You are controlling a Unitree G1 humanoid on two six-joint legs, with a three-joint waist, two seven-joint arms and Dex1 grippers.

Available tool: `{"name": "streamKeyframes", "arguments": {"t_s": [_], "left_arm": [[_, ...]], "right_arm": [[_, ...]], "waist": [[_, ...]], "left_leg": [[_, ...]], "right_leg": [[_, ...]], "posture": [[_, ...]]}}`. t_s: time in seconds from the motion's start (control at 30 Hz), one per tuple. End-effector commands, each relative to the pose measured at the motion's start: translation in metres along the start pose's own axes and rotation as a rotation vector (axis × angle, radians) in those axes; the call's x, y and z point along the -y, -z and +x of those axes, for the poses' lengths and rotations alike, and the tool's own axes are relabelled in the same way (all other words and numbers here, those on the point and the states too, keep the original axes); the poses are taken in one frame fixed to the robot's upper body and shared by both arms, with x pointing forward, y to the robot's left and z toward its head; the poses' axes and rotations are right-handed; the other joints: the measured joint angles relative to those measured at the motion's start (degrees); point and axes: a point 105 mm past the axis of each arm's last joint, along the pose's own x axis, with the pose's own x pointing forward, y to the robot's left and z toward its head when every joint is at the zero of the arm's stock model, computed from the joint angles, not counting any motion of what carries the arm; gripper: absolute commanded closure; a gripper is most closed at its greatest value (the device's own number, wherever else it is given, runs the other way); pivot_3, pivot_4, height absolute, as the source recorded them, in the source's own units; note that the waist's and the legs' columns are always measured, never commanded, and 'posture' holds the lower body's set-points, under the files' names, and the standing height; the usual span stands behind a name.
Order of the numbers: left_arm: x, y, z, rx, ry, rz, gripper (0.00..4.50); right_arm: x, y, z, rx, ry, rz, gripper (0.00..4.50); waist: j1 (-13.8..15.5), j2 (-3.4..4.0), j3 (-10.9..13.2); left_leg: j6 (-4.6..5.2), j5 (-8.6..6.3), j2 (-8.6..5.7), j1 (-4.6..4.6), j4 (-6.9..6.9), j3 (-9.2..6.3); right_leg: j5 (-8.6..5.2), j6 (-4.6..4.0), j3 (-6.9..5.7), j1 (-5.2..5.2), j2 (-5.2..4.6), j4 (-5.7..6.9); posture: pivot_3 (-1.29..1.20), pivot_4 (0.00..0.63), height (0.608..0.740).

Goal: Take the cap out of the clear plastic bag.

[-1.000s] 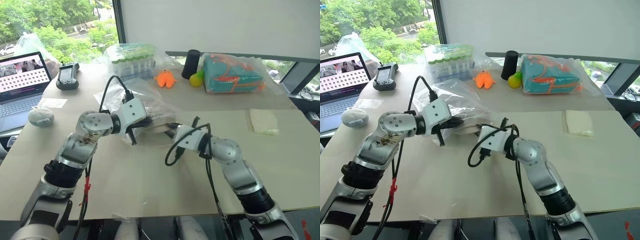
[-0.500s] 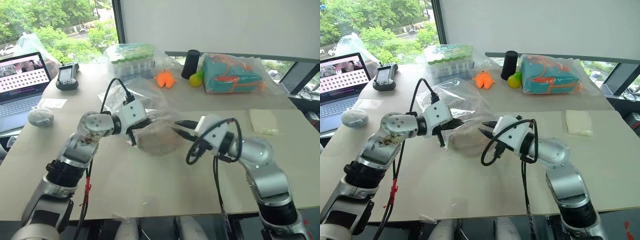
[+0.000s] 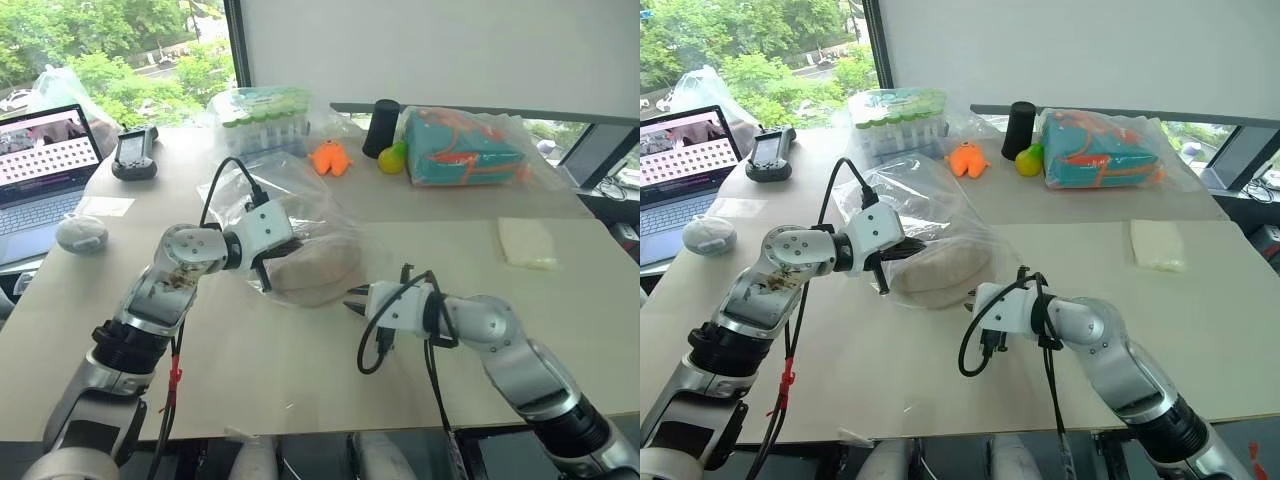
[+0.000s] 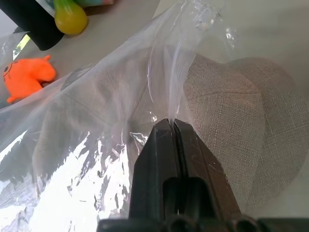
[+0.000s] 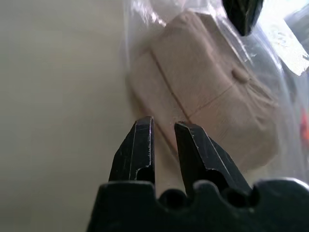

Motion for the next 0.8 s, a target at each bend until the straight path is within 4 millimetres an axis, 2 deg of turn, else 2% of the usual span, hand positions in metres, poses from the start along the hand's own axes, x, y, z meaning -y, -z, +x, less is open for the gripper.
{"name": "streamKeyframes", "arguments": {"t_s": [0.03, 0.13, 0.23, 0.3, 0.37, 0.43, 0.5, 0.53, 0.67, 0.8], "left_arm": [[-0.004, -0.009, -0.003, 0.021, -0.015, 0.032, 4.5], [-0.004, -0.009, -0.003, 0.018, -0.015, 0.033, 4.5], [-0.004, -0.008, -0.004, 0.015, -0.016, 0.035, 4.5], [-0.005, -0.008, -0.005, 0.015, -0.017, 0.034, 4.5], [-0.005, -0.009, -0.005, 0.015, -0.017, 0.033, 4.5], [-0.004, -0.008, -0.005, 0.013, -0.016, 0.035, 4.5], [-0.004, -0.008, -0.005, 0.012, -0.015, 0.035, 4.5], [-0.004, -0.008, -0.005, 0.011, -0.015, 0.036, 4.5], [-0.004, -0.008, -0.005, 0.012, -0.011, 0.035, 4.5], [-0.003, -0.008, -0.004, 0.012, -0.01, 0.037, 4.5]], "right_arm": [[0.022, 0.001, 0.008, -0.009, 0.134, -0.123, 3.47], [0.024, 0.004, 0.014, -0.017, 0.162, -0.145, 3.47], [0.02, 0.003, 0.019, -0.008, 0.157, -0.131, 2.79], [0.017, 0.004, 0.02, -0.007, 0.144, -0.125, 2.31], [0.018, 0.004, 0.019, -0.005, 0.15, -0.126, 1.48], [0.022, 0.003, 0.015, 0.004, 0.162, -0.102, 0.93], [0.022, 0.003, 0.011, 0.008, 0.153, -0.089, 0.18], [0.023, 0.002, 0.009, 0.017, 0.15, -0.072, 0.02], [0.018, -0.004, 0.004, 0.041, 0.113, -0.072, 0.02], [0.014, -0.003, 0.01, 0.035, 0.11, -0.101, 0.02]], "waist": [[0.01, 0.0, 0.0], [0.11, 0.0, 0.0], [0.15, 0.0, 0.0], [0.15, 0.0, 0.0], [0.15, 0.0, 0.0], [0.13, 0.0, 0.0], [0.12, 0.0, 0.0], [0.13, 0.0, 0.0], [0.11, 0.0, 0.0], [0.09, 0.0, 0.0]], "left_leg": [[0.0, 0.0, 0.0, 0.0, 0.0, 0.01], [0.0, 0.0, 0.0, -0.01, 0.0, 0.0], [0.0, 0.0, 0.0, -0.03, 0.0, 0.0], [0.0, 0.0, -0.01, -0.03, 0.0, 0.0], [0.0, 0.0, -0.01, -0.02, 0.0, 0.0], [0.0, 0.0, 0.0, -0.02, 0.0, 0.0], [0.0, 0.0, 0.0, -0.02, 0.0, 0.0], [0.0, 0.0, 0.0, -0.02, 0.0, 0.0], [0.0, 0.0, 0.0, -0.01, 0.0, -0.01], [0.0, 0.0, 0.0, 0.0, 0.0, -0.01]], "right_leg": [[0.0, 0.0, 0.01, -0.02, 0.0, 0.0], [0.08, -0.14, 0.0, -0.02, 0.0, 0.01], [0.21, -0.35, 0.0, -0.01, 0.0, 0.0], [0.22, -0.36, 0.0, -0.01, -0.01, 0.0], [0.22, -0.36, 0.0, 0.0, 0.0, 0.01], [0.21, -0.36, 0.0, 0.01, 0.0, 0.0], [0.21, -0.36, 0.0, 0.0, 0.0, 0.0], [0.22, -0.36, 0.0, 0.0, 0.0, 0.0], [0.22, -0.36, -0.01, 0.01, 0.0, 0.01], [0.21, -0.35, 0.0, 0.01, 0.0, 0.02]], "posture": [[0.0, 0.15, 0.74], [0.0, 0.15, 0.74], [0.0, 0.15, 0.74], [0.0, 0.15, 0.74], [0.0, 0.15, 0.74], [0.0, 0.15, 0.74], [0.0, 0.15, 0.74], [0.0, 0.15, 0.74], [0.0, 0.15, 0.74], [0.0, 0.15, 0.74]]}}
